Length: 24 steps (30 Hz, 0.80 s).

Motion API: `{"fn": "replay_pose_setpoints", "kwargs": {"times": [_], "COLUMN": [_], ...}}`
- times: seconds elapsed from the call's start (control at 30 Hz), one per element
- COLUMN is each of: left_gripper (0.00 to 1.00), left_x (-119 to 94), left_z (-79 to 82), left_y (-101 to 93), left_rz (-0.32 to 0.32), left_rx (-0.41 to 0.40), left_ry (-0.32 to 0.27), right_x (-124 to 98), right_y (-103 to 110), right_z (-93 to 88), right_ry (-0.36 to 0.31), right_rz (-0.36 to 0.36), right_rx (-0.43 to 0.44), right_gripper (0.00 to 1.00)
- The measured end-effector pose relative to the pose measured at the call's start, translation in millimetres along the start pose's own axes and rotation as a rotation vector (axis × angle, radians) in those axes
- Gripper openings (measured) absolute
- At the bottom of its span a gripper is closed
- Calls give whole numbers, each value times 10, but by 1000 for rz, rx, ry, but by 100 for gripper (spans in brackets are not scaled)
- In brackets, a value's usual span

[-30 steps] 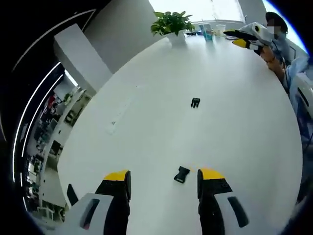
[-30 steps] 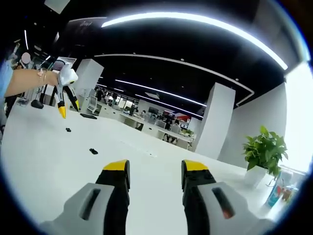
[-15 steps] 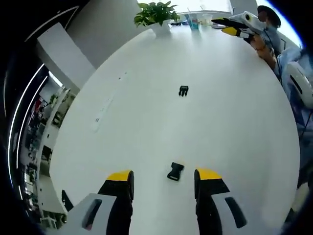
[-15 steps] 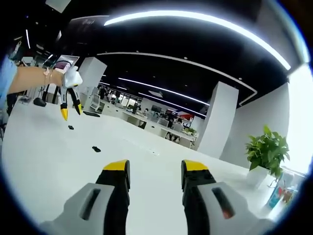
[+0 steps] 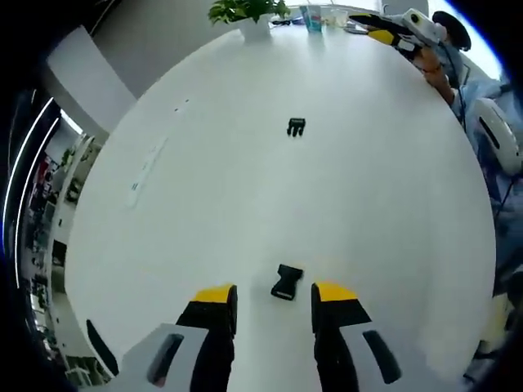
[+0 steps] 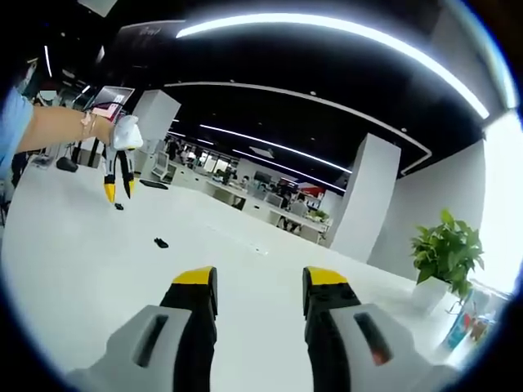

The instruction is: Snap the two parts of the plastic buckle together until the buckle closes and remains connected.

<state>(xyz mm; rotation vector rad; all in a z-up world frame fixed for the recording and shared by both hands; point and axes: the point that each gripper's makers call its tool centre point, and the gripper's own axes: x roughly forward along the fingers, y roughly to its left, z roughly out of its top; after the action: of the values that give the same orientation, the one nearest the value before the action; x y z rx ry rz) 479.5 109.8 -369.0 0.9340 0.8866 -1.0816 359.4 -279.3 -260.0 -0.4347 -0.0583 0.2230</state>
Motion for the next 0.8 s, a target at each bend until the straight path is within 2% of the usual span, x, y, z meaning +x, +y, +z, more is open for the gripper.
{"fn": "replay_pose_setpoints", "kwargs": {"times": [0.27, 0.8], "left_gripper": [27, 21], "left_x": [45, 115], "left_z": [-8, -23], "left_y": [-27, -55], "left_rz": [-45, -144], "left_rx": [14, 24], "left_ry": [39, 129], "right_x": [4, 35], "right_y": [22, 74], "right_z": [-9, -39], "right_ry": [6, 23], "right_rz": [9, 27], "right_rx": [-5, -8], "right_gripper": [42, 42]}}
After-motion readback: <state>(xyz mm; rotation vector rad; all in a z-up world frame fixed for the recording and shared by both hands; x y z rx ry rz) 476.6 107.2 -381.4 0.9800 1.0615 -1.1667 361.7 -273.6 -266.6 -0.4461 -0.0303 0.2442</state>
